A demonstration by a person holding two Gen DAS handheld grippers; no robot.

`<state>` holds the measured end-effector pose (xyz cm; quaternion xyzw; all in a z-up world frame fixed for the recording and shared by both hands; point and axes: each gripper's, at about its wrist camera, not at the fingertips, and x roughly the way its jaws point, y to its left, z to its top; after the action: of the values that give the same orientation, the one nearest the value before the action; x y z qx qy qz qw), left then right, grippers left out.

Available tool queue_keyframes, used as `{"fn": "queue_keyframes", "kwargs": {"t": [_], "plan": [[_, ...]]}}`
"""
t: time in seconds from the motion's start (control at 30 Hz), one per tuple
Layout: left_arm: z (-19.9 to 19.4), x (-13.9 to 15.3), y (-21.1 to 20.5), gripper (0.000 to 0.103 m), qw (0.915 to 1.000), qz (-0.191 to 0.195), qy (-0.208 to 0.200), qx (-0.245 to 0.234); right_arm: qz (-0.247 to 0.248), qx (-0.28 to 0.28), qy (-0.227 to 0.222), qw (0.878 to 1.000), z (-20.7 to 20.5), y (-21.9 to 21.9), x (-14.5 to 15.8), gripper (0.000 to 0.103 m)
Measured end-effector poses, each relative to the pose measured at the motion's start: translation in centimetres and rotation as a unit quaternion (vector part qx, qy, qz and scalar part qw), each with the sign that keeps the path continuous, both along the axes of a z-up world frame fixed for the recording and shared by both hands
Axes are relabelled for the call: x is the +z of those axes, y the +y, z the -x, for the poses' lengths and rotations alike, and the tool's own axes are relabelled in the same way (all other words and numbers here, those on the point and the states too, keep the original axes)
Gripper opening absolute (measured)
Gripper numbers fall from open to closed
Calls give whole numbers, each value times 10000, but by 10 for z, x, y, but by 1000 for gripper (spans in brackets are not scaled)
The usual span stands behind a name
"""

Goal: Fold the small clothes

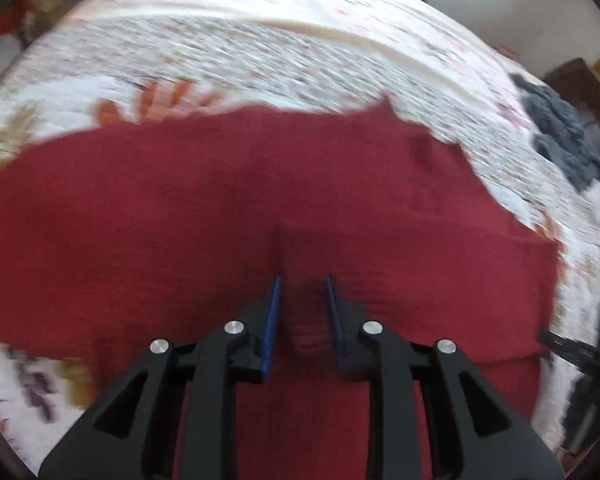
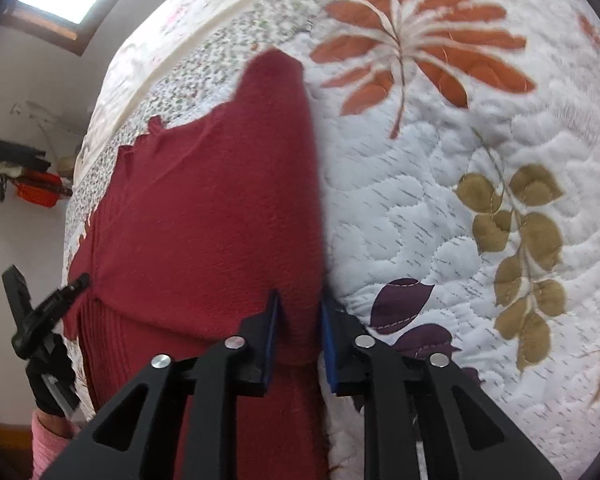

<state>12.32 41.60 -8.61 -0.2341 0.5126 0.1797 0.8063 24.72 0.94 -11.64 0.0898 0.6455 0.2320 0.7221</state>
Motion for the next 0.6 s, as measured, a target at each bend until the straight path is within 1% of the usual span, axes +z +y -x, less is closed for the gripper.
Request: {"fn": "queue_keyframes", "kwargs": {"t": [0.03,0.07,0.1,0.13,0.17,0.2,0.27,0.3,0.4,0.5,0.57,0.6], "plan": [[3,8,2,22,9999,-59,-91,22,76,8,-153,9999,0,2,10,27],[6,17,3,23,9997,-104,-204,19,135,4,-325,9994,2,4,21,27],[7,25,1,26,9995,-117,-292,-30,93,24,-457,9989,4,5,32,27],[4,32,-5,29,9992,-114,-360,-137,-99,86,-546,9984,5,9,44,27],[1,37,-13,31,9987,-100,-417,-291,-246,141,-587,9979,7,15,52,27],[-6,41,-26,33,9976,-64,-460,-515,-307,189,-607,9975,8,20,57,27],[-16,40,-45,36,9957,39,-479,-796,-345,428,-579,9968,12,41,60,27],[-22,37,-55,38,9948,85,-450,-907,-309,527,-569,9965,14,50,59,27],[-32,16,-72,39,9940,87,-189,-1072,7,753,-520,9958,17,71,44,27],[-34,-16,-70,38,9945,130,239,-1010,253,706,-214,9970,15,70,13,27],[-31,-30,-65,38,9942,131,277,-1031,397,681,-115,9968,17,65,-4,25],[-27,-33,-63,39,9942,144,246,-1041,318,673,-64,9972,17,62,-11,25]]}}
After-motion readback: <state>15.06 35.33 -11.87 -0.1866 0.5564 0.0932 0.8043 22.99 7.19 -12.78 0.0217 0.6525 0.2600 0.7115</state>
